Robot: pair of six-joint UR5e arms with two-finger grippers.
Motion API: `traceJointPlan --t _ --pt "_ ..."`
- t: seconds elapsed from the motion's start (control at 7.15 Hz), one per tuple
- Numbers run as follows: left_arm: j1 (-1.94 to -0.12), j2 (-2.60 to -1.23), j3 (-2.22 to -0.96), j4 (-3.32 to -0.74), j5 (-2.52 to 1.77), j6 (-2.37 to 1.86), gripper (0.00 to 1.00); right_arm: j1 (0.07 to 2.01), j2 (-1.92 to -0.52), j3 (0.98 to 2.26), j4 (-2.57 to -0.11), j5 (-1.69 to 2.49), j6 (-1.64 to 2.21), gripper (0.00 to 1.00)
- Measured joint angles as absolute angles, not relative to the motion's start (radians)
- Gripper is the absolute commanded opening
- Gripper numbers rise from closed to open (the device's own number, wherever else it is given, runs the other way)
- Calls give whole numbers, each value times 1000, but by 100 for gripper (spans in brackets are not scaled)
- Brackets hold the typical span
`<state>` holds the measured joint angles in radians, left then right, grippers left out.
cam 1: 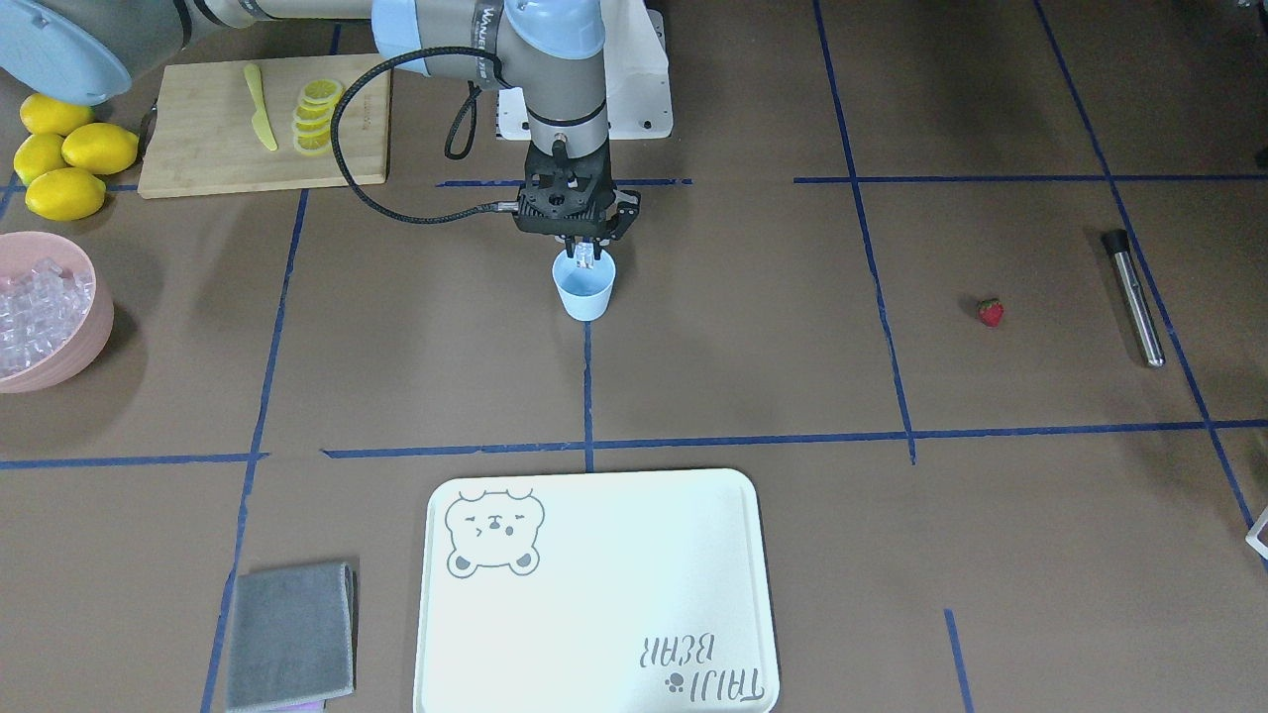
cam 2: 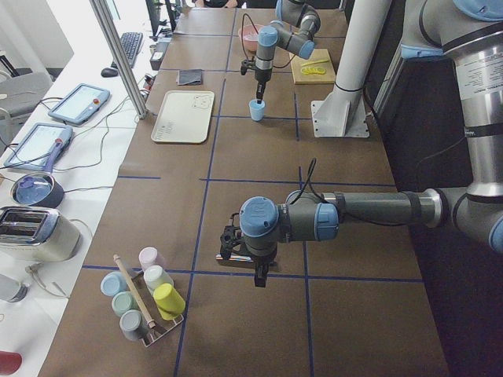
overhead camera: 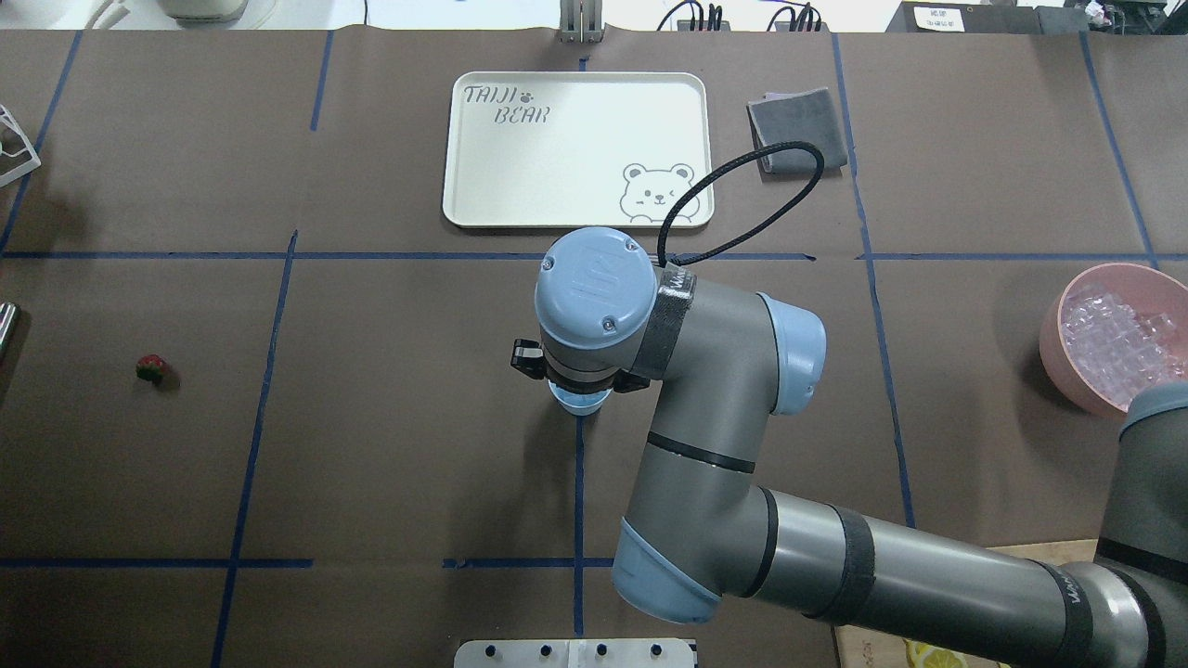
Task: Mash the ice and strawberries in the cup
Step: 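Open the right gripper to drop the ice cube into the cup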
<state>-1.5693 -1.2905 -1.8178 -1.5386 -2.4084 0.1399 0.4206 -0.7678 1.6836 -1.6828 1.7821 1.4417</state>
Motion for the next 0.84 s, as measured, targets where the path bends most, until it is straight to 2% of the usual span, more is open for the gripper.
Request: traceJointPlan --t 0.84 --pt "-1564 -1293 -1819 -1540 -2408 142 100 428 -768 1682 -1686 1784 1395 99"
